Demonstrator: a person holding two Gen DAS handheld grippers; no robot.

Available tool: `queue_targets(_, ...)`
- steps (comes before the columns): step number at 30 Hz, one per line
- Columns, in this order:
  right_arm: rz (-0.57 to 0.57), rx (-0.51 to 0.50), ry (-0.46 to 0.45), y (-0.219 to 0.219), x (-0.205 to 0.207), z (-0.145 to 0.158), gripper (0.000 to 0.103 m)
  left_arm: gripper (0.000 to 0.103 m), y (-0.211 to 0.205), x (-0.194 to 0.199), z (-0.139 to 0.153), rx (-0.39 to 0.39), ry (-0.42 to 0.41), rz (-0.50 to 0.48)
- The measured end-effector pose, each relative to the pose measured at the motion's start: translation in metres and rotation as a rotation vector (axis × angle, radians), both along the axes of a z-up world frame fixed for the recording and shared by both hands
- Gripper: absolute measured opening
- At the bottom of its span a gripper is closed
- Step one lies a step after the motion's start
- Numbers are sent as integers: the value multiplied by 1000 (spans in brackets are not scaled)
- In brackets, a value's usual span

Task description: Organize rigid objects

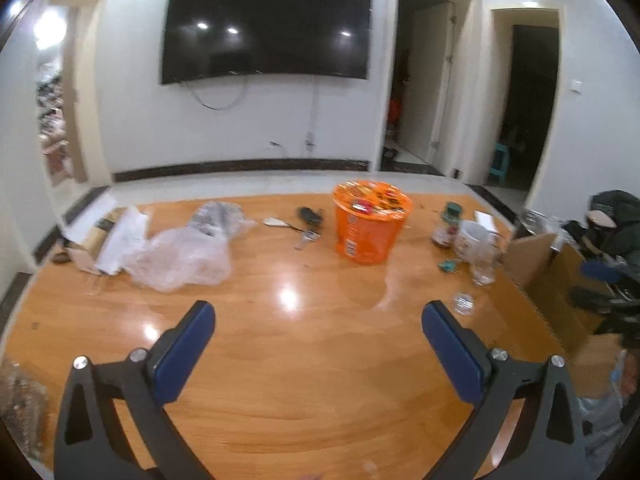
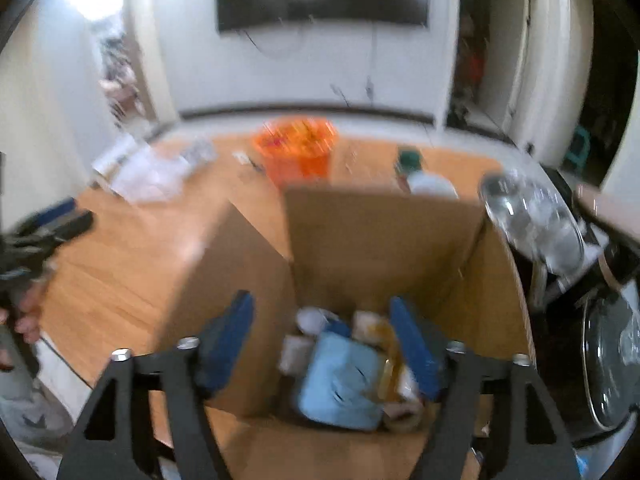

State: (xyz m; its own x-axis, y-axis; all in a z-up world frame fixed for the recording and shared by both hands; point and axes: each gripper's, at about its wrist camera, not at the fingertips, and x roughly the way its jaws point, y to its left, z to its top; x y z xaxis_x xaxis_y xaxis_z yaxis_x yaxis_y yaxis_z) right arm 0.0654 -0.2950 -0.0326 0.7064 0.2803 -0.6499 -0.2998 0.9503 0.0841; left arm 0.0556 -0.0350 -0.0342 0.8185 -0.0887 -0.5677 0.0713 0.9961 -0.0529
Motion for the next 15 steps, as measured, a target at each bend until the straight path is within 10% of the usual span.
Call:
queue_targets(6, 151, 131, -351, 9, -35, 34, 103, 102, 4, -17, 18, 37, -54, 115)
queue_targets(15, 259, 99, -314, 23, -23, 33, 103, 102, -1, -26, 23, 18, -50, 142)
